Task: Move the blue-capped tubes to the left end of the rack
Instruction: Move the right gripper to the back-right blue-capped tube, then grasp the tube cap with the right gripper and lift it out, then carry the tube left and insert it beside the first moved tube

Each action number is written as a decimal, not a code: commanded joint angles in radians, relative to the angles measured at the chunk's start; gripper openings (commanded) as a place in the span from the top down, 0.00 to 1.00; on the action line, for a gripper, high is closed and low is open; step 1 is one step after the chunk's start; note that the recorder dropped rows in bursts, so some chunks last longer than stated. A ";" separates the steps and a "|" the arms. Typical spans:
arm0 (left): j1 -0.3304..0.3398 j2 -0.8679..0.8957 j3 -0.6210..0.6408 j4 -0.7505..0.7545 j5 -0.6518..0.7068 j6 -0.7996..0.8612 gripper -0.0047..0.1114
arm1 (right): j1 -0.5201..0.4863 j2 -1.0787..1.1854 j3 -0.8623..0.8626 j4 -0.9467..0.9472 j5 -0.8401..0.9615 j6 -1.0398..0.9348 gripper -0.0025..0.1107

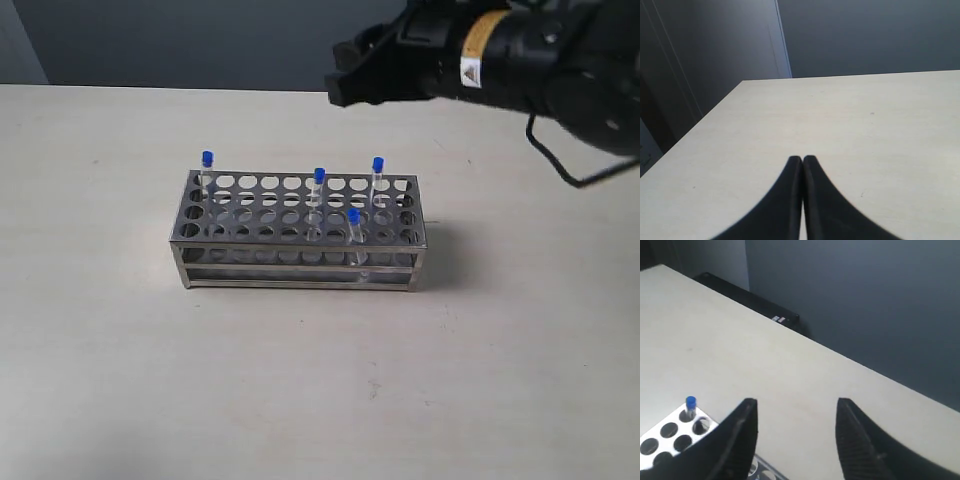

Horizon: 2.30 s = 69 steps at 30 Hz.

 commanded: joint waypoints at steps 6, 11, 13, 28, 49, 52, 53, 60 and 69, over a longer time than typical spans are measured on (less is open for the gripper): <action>-0.007 -0.005 -0.005 0.000 -0.004 -0.005 0.95 | -0.146 0.005 0.335 0.259 -0.451 -0.255 0.56; -0.007 -0.005 -0.005 0.000 -0.004 -0.005 0.95 | -0.154 0.081 0.340 0.287 -0.525 -0.295 0.56; -0.007 -0.005 -0.005 0.000 -0.004 -0.005 0.95 | -0.154 0.127 0.340 0.287 -0.571 -0.294 0.56; -0.007 -0.005 -0.005 0.000 -0.004 -0.005 0.95 | -0.154 0.318 0.285 0.243 -0.693 -0.285 0.56; -0.007 -0.005 -0.005 0.000 -0.004 -0.005 0.95 | -0.154 0.435 0.191 0.180 -0.584 -0.225 0.94; -0.007 -0.005 -0.005 0.000 -0.004 -0.005 0.95 | -0.154 0.420 0.191 0.180 -0.591 -0.225 0.96; -0.007 -0.005 -0.005 0.000 -0.004 -0.005 0.95 | -0.154 0.390 0.191 0.176 -0.580 -0.225 0.96; -0.007 -0.005 -0.005 0.000 -0.004 -0.005 0.95 | -0.142 0.159 0.145 0.130 -0.489 -0.245 0.96; -0.007 -0.005 -0.005 0.000 -0.004 -0.005 0.95 | 0.020 0.141 -0.039 0.003 -0.391 -0.154 0.96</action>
